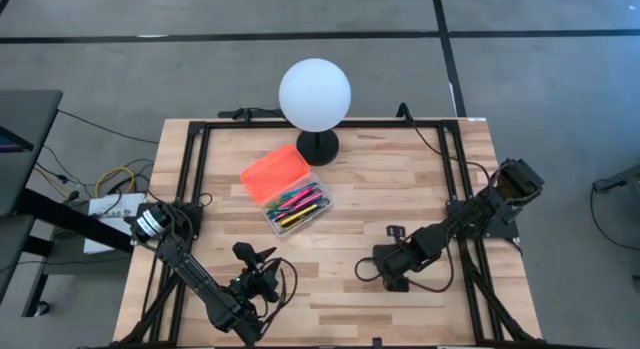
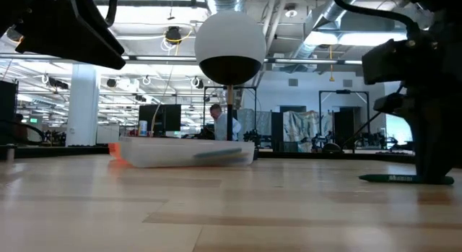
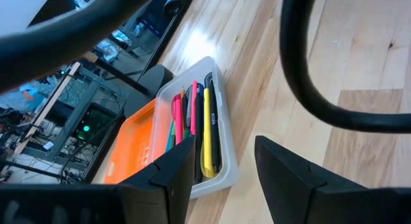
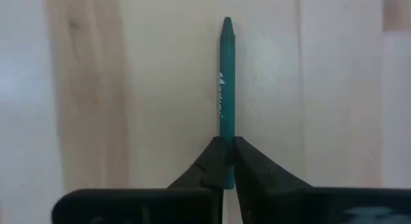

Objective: Pick & place school supplies into a supply box
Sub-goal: Put the green crayon into the orange supply box

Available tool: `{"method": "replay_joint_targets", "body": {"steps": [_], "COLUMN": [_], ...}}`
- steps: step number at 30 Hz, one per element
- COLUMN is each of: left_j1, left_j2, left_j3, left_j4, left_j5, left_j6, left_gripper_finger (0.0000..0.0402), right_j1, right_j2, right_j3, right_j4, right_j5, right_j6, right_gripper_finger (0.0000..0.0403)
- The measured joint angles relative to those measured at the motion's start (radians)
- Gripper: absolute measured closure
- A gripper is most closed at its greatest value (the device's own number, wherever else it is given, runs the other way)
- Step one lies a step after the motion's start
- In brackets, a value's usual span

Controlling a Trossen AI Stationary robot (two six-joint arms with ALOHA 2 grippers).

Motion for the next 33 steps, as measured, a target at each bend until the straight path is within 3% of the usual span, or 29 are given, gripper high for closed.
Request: {"method": "replay_joint_targets", "body": {"steps": [5,17,33], "left_j1": [0.000,0.000,0.000], "left_j2": [0.000,-0.001,-0.001], "left_j3": [0.000,0.000,0.000], "left_j4": [0.000,0.000,0.000], "left_j5": [0.000,0.003,0.007], "left_j6": [0.000,-0.005,-0.005], "left_gripper_finger": [0.0244,0.0244,0.0244], "right_j1": [-0.001,-0.057,-0.069], "right_j2": [0.002,0.008,0.006], "right_j3": [0.024,0.056,0.054], "right_j4": [-0.047,-0.047,0.004], "right_j5": [-0.007,-0.029,-0.027], "right_j6": [-0.001,-0.048,-0.180], "right_gripper_finger": [0.0396,0.0325,0.0321]}}
